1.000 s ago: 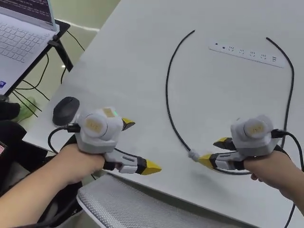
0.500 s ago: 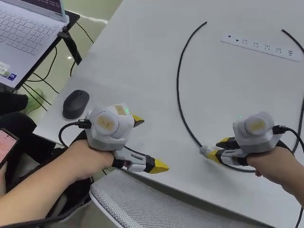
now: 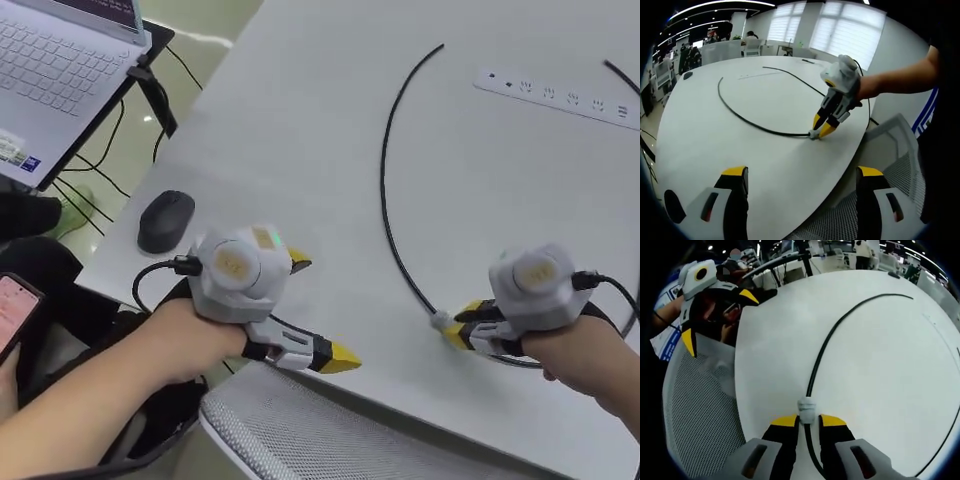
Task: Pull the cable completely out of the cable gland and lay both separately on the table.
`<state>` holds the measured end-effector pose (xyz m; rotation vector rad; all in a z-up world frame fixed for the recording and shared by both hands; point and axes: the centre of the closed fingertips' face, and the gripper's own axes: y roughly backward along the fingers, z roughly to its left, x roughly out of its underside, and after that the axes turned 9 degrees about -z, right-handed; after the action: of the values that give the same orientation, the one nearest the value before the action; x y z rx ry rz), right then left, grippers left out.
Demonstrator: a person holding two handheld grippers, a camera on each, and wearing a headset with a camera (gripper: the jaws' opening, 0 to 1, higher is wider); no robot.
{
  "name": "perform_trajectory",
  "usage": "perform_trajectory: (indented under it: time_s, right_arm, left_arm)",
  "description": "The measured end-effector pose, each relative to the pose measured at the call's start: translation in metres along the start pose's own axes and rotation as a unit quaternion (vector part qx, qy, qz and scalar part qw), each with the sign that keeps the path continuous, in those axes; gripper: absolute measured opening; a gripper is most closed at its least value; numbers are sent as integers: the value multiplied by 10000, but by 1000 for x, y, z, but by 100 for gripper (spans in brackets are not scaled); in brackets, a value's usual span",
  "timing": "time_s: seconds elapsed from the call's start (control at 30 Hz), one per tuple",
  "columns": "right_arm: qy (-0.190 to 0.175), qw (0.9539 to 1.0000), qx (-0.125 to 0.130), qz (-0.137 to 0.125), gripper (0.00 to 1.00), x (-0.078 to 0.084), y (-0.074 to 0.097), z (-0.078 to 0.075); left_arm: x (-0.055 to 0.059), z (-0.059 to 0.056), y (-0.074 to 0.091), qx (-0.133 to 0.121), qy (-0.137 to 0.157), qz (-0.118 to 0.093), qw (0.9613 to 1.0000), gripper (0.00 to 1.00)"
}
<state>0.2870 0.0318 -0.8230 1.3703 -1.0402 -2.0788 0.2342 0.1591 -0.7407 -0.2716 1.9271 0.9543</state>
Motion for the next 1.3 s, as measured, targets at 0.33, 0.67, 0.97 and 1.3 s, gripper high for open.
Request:
perform_trajectory:
  time_s: [0.33, 0.67, 0.97, 1.3]
  right_arm:
    - [135, 9999, -42, 6, 8, -1, -4, 0]
    - [363, 9993, -131, 21, 7, -2, 4, 8]
    - [573, 9980, -258, -67, 6, -14, 24, 19]
    - [1046, 9931, -465, -259, 6, -32, 50, 40]
  left_arm:
    - [4, 2, 2, 34, -7, 61, 10000, 88]
    - [0, -8, -1, 121, -82, 57, 9999, 86]
    - [-10, -21, -8, 195, -149, -21, 9997, 85]
    - [-30, -40, -21, 396, -441, -120, 9982, 82]
